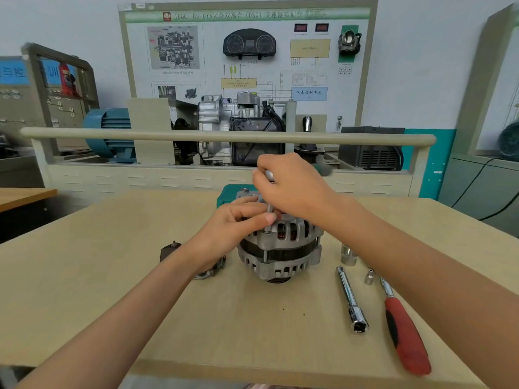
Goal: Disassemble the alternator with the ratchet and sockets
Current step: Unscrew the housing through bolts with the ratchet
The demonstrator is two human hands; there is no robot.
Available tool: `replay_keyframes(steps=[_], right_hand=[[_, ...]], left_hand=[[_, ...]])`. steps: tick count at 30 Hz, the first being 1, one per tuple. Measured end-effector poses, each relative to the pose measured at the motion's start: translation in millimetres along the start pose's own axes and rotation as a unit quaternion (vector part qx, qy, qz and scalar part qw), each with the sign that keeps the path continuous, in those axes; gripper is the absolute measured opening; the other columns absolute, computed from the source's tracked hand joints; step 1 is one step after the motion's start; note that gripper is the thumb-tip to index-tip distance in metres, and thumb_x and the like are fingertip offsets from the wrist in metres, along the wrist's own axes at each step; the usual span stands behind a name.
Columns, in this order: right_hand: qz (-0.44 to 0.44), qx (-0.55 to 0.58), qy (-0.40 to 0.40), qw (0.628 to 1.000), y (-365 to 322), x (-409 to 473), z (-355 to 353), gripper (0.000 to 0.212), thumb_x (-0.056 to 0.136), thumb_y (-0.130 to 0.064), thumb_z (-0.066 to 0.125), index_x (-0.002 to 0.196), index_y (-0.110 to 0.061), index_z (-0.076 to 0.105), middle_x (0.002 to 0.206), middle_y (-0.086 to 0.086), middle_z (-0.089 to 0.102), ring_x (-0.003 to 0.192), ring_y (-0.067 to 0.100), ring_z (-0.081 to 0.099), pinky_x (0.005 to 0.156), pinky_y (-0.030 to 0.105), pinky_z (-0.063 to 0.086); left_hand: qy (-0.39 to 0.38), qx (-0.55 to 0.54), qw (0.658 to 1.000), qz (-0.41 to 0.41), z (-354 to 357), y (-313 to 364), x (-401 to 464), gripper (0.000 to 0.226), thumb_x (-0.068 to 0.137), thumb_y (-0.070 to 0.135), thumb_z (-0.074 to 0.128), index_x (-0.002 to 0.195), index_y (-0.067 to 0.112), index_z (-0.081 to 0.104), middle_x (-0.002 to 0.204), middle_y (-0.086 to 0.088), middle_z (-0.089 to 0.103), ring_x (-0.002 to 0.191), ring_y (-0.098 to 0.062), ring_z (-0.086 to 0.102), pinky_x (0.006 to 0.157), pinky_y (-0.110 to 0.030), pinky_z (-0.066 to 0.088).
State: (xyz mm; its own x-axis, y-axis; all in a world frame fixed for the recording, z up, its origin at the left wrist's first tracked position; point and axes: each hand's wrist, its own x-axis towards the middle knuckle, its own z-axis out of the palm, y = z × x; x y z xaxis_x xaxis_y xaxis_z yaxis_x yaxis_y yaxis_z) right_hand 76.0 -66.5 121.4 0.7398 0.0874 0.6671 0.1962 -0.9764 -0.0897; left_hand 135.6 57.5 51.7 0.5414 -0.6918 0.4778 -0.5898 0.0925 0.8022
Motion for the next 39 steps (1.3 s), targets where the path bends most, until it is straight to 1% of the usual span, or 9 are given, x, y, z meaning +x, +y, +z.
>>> replay_keyframes(steps=[3, 6, 13, 22, 26, 29, 32, 36, 39], right_hand=[[0.072, -0.219, 0.063, 0.971, -18, -3, 7, 0.016, 0.091, -0.018, 0.041, 0.077, -0.013, 0.035, 0.054, -0.001, 0.028, 0.044, 0.017, 0.028, 0.044, 0.026, 0.016], [0.078, -0.233, 0.098, 0.964, -26, -6, 11, 0.019, 0.091, -0.025, 0.041, 0.078, -0.013, 0.036, 0.051, -0.003, 0.027, 0.043, 0.015, 0.028, 0.044, 0.025, 0.014], [0.048, 0.188, 0.143, 0.97, -14, -1, 21, 0.045, 0.089, -0.034, 0.038, 0.05, -0.013, 0.041, 0.053, -0.006, 0.042, 0.076, 0.018, 0.046, 0.086, 0.039, 0.032], [0.104, 0.67, 0.04, 0.734, 2, 14, 29, 0.063, 0.094, -0.022, 0.033, 0.033, -0.015, 0.044, 0.046, 0.0, 0.051, 0.077, 0.012, 0.065, 0.086, 0.027, 0.04], [0.12, 0.541, 0.115, 0.825, -3, 6, 27, 0.058, 0.096, -0.015, 0.035, 0.039, -0.015, 0.047, 0.043, -0.006, 0.047, 0.069, 0.012, 0.06, 0.074, 0.019, 0.042], [0.085, 0.208, 0.264, 0.938, -10, -12, 32, 0.034, 0.091, -0.019, 0.042, 0.058, -0.013, 0.047, 0.053, -0.004, 0.045, 0.059, 0.013, 0.045, 0.063, 0.023, 0.035], [0.103, -0.05, 0.281, 0.953, -17, -29, 37, 0.022, 0.083, -0.025, 0.044, 0.084, -0.005, 0.054, 0.077, 0.006, 0.052, 0.076, 0.023, 0.048, 0.082, 0.036, 0.041], [0.115, 0.002, 0.284, 0.952, -24, -31, 41, 0.027, 0.079, -0.027, 0.05, 0.09, -0.003, 0.054, 0.085, 0.006, 0.05, 0.086, 0.022, 0.046, 0.098, 0.044, 0.037], [0.086, 0.238, 0.263, 0.931, -24, -20, 34, 0.017, 0.08, -0.023, 0.045, 0.074, -0.008, 0.051, 0.073, -0.001, 0.046, 0.076, 0.013, 0.042, 0.083, 0.028, 0.037]], left_hand=[[0.028, -0.026, 0.999, -0.006, 1, -3, -1, 0.016, 0.084, 0.022, 0.064, 0.092, 0.022, 0.077, 0.114, 0.007, 0.067, 0.119, -0.011, 0.054, 0.102, -0.025, 0.043], [0.038, -0.026, 0.999, -0.011, 2, -1, -2, 0.029, 0.087, 0.01, 0.062, 0.078, 0.034, 0.077, 0.101, 0.004, 0.072, 0.108, -0.014, 0.062, 0.087, -0.016, 0.049], [-0.013, -0.046, 0.999, 0.024, 3, 12, 7, 0.029, 0.089, 0.021, 0.05, 0.081, 0.031, 0.076, 0.091, 0.006, 0.075, 0.093, -0.005, 0.068, 0.078, -0.011, 0.047], [-0.057, -0.012, 0.998, 0.004, 2, 8, 6, 0.023, 0.091, 0.03, 0.051, 0.092, 0.028, 0.074, 0.102, 0.006, 0.072, 0.105, -0.01, 0.064, 0.098, -0.028, 0.045], [-0.039, 0.036, 0.998, 0.022, 3, 10, 5, 0.019, 0.087, 0.034, 0.057, 0.092, 0.029, 0.075, 0.096, 0.004, 0.073, 0.096, -0.011, 0.066, 0.089, -0.026, 0.049], [-0.025, 0.027, 0.999, 0.035, 3, 9, 4, 0.028, 0.09, 0.017, 0.06, 0.079, 0.038, 0.075, 0.087, 0.013, 0.074, 0.084, 0.001, 0.067, 0.075, -0.011, 0.048], [0.004, 0.04, 0.999, 0.032, 3, 3, 4, 0.053, 0.088, -0.003, 0.055, 0.058, 0.037, 0.072, 0.061, 0.015, 0.069, 0.06, 0.007, 0.061, 0.061, -0.01, 0.044], [0.003, 0.034, 0.999, 0.015, 2, 2, 4, 0.055, 0.087, -0.008, 0.048, 0.06, 0.035, 0.07, 0.059, 0.015, 0.066, 0.06, 0.006, 0.06, 0.056, -0.008, 0.044], [-0.021, 0.027, 0.999, 0.009, 3, 6, 5, 0.041, 0.09, 0.002, 0.05, 0.072, 0.031, 0.072, 0.07, 0.005, 0.07, 0.07, -0.005, 0.066, 0.064, -0.017, 0.05]])
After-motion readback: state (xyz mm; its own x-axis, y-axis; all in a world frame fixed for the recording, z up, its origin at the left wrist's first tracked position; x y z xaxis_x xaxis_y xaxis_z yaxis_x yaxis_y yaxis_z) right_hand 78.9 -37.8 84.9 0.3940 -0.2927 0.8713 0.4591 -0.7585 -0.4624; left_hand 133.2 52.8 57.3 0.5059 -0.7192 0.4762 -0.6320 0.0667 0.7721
